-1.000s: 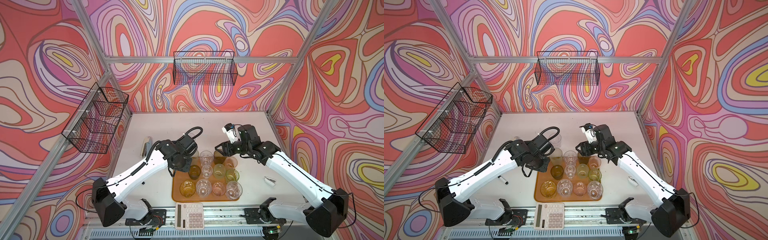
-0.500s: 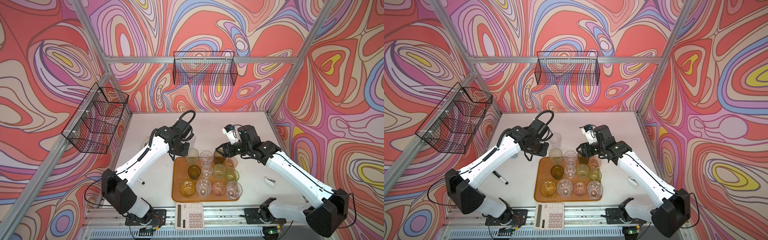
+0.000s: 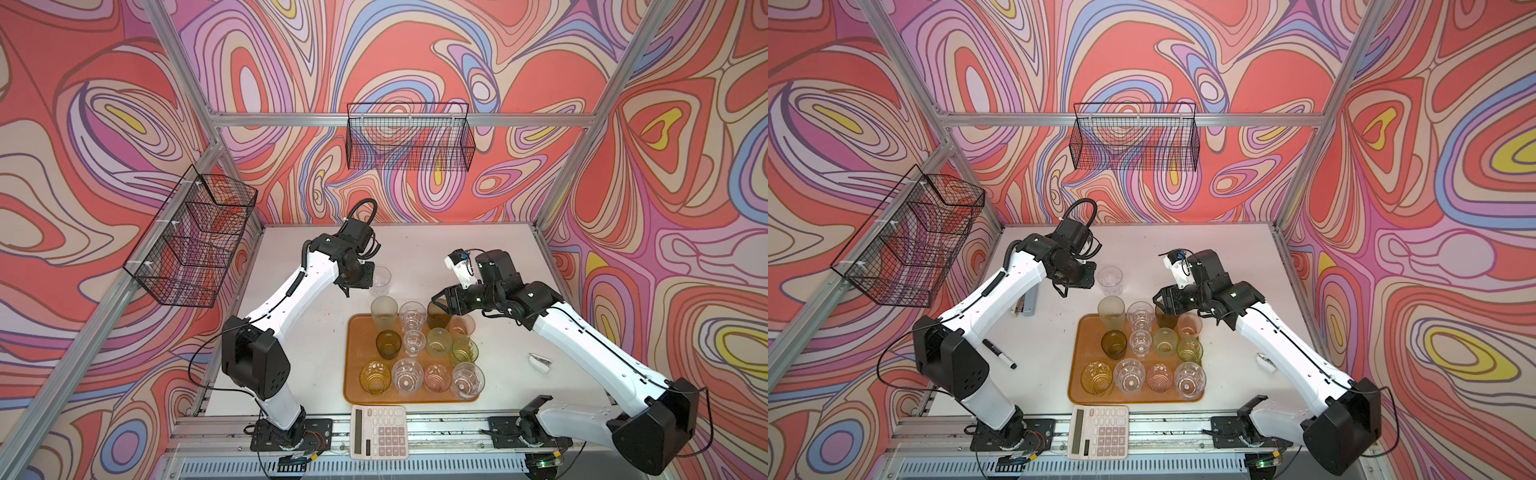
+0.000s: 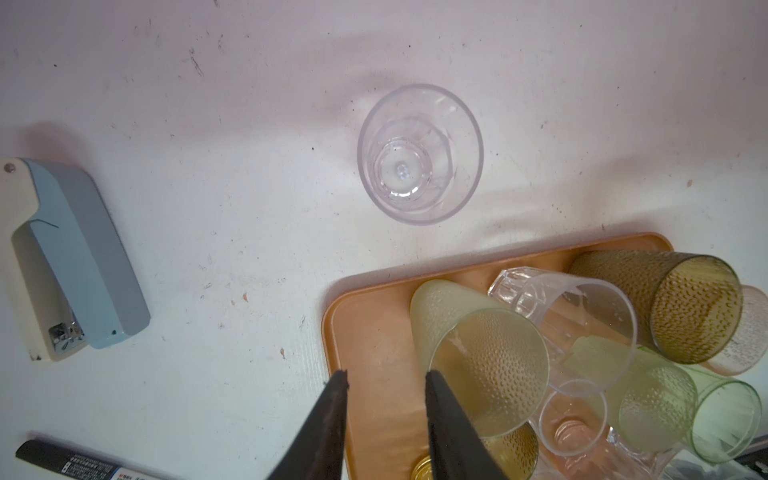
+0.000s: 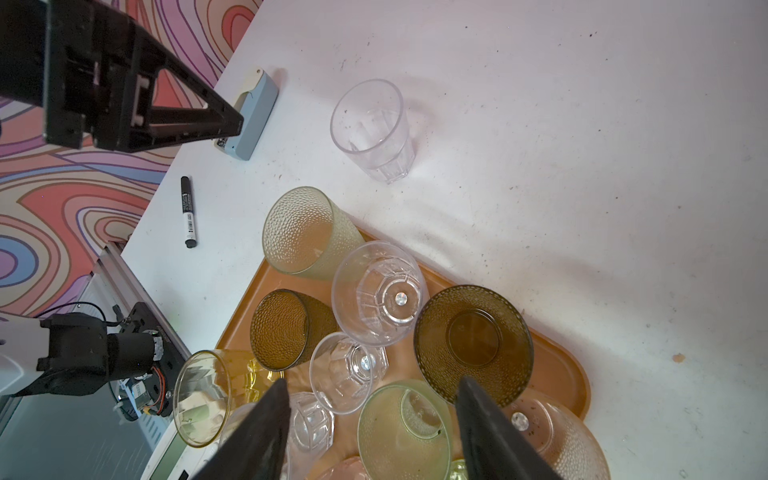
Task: Place the glasses into the tray
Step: 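Raise the left gripper and move it over the clear tumbler off the tray, then lower the left gripper and close it on the clear faceted tumbler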
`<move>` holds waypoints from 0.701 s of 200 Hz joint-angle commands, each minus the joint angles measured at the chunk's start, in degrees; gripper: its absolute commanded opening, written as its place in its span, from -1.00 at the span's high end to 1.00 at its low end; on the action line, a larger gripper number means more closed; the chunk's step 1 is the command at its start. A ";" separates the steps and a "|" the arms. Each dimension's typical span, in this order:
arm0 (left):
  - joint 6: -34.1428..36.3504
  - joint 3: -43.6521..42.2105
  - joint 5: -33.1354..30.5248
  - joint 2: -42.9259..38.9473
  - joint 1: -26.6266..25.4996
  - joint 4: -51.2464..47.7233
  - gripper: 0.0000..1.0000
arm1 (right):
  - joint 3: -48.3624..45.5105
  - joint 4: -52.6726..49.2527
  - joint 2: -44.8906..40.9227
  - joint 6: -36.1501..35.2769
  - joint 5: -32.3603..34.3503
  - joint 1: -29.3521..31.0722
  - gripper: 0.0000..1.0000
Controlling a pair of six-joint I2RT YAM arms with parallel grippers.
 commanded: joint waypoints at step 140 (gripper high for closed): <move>3.57 7.67 1.11 12.47 2.65 3.59 0.23 | 0.82 -1.48 -1.29 -0.78 0.53 -0.34 -0.32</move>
